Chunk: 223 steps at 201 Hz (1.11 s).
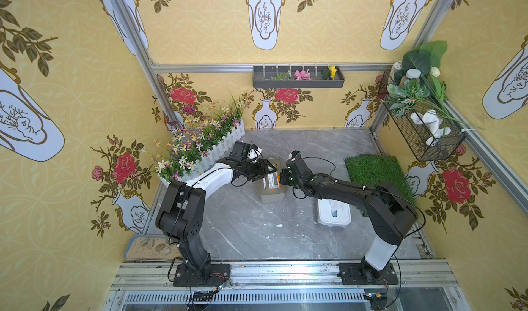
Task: Put the tissue paper into the tissue box
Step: Close the box lid on the tissue box.
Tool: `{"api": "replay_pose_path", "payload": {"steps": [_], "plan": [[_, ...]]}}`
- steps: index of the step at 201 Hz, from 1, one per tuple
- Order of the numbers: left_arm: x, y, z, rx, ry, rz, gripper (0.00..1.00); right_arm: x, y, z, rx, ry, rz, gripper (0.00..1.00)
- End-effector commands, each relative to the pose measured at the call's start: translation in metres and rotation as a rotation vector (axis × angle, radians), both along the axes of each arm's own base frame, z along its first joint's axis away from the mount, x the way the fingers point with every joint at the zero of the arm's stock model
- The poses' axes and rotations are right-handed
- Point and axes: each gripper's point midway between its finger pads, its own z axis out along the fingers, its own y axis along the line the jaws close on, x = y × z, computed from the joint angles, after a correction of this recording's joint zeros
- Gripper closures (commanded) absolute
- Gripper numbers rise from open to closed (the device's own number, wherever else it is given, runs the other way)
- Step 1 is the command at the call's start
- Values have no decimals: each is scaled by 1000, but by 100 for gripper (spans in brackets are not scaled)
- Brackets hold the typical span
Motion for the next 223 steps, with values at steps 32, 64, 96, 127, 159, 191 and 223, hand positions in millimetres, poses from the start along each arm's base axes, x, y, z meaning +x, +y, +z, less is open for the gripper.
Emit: {"api": "replay_pose_path", "payload": {"steps": [32, 64, 96, 127, 159, 191, 223], "plan": [[-9, 6, -31, 42, 43, 5, 37, -75, -46, -86, -215, 380, 23, 80], [2, 5, -5, 13, -37, 22, 37, -76, -46, -85, -209, 375, 25, 80], [32, 3, 47, -50, -189, 59, 36, -74, -47, -76, -218, 352, 32, 80], [64, 3, 69, -116, -240, 79, 37, -74, -47, -76, -220, 354, 34, 80], [94, -10, 67, -232, -246, 70, 39, -73, -44, -78, -219, 359, 39, 80], [98, -20, 12, -242, -146, 57, 44, -70, -38, -73, -215, 355, 48, 80], [76, -4, -57, -187, -39, 93, 48, -72, -39, -73, -214, 359, 47, 80]]}}
